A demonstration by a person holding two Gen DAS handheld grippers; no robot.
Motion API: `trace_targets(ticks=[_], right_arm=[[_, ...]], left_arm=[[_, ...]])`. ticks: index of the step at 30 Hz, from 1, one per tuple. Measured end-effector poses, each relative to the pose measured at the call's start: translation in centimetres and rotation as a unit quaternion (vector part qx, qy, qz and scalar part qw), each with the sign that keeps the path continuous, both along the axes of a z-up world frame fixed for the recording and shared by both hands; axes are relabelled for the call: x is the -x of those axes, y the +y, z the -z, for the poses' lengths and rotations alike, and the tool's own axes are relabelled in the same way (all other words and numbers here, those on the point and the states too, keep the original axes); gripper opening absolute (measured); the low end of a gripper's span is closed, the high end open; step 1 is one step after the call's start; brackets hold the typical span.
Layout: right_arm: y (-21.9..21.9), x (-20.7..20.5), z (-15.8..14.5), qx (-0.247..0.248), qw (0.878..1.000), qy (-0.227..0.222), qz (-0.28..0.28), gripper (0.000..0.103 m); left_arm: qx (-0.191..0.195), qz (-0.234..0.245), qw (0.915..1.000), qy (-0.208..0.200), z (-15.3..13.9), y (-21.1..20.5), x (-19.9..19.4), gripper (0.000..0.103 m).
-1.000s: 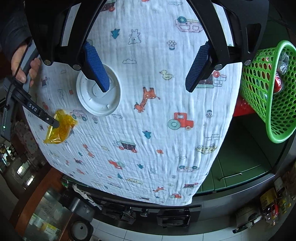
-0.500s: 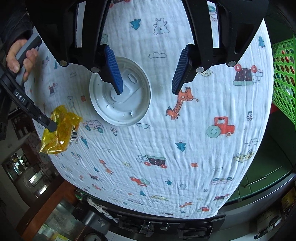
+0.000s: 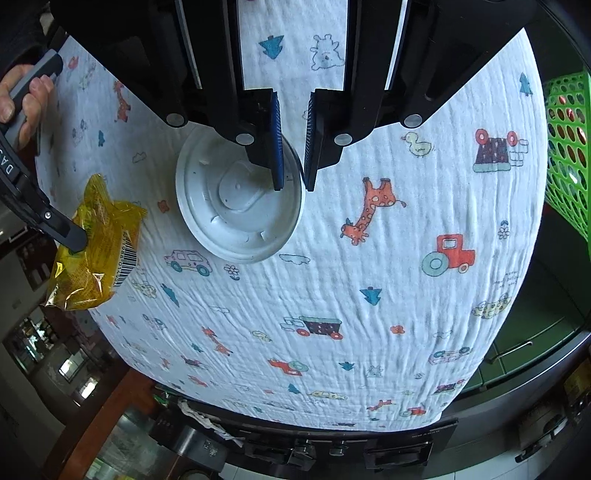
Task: Collect trash
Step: 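Lift the yellow wrapper with the right gripper while the left gripper lifts the white lid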
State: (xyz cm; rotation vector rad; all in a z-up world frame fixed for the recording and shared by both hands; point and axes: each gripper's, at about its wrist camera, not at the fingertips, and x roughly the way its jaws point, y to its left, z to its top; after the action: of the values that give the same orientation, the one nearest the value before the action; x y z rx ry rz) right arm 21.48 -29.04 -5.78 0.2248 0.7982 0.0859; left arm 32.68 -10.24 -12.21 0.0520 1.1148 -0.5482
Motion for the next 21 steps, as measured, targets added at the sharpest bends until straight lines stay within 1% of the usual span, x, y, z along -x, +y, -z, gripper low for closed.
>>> trace_targets(ticks=[1,7,13,17,21], right_arm=[[0.3,0.1,-0.1,0.0,1.0,-0.001,-0.003,0.005],[3.0,0.4,-0.8,0.002,1.0,-0.006,-0.031,0.005],[6.9,0.0,-1.5,-0.002,0.997,-0.011,-0.071,0.005],[10.2,-0.6,-1.8,-0.001,0.994,-0.012,-0.105,0.005],[13.5,-1.3,-2.0,-0.002,0.991,-0.014,-0.137,0.005]], left_arm=[[-0.006,-0.002,0.9999,-0.008,-0.3,0.2,0.3,0.008],[-0.009,-0.019,0.9986,-0.048,-3.2,3.0,1.9,0.004],[-0.002,-0.07,0.9949,-0.073,-6.0,8.7,2.5,0.004],[-0.002,-0.115,0.9889,-0.095,-7.9,13.7,2.5,0.004],[-0.01,-0.172,0.9791,-0.109,-9.2,19.3,1.7,0.004]])
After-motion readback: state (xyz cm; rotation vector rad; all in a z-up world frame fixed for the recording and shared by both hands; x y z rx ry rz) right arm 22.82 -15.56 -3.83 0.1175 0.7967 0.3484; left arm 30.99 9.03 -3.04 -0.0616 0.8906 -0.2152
